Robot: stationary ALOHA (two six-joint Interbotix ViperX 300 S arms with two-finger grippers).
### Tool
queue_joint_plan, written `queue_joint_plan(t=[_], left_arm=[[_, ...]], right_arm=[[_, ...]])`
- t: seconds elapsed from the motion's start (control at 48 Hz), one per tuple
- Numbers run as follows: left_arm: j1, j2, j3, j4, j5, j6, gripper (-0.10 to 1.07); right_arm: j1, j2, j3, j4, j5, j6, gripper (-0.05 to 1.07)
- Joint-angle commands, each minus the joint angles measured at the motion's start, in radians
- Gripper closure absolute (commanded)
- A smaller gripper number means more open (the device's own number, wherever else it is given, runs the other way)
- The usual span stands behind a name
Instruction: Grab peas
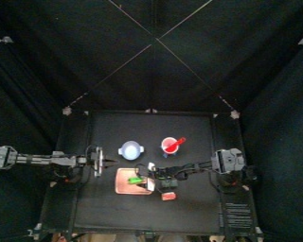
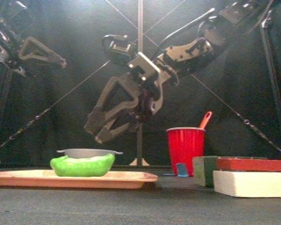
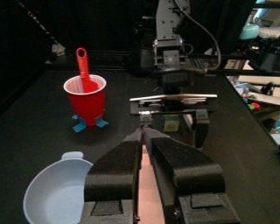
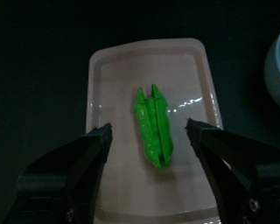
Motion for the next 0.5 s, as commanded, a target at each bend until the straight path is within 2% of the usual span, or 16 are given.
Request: queue_joint_plan(t=[0.0, 0.188, 0.479], left_arm=[[0.005, 0.002, -0.011, -0.002, -0.005, 0.002, 0.43], [0.006, 0.002, -0.009, -0.002, -0.005, 0.000, 0.43], [0.005, 0.002, -0.011, 0.000, -0.005, 0.000, 0.43]], right_arm=[[-0.003, -0.078, 0.000, 0.000, -0.008, -0.002, 0.04], [-0.003, -0.118, 0.011, 0.000, -0.008, 0.000, 0.04], [-0.002, -0.072, -0.025, 0.009, -0.003, 0.000, 0.04]])
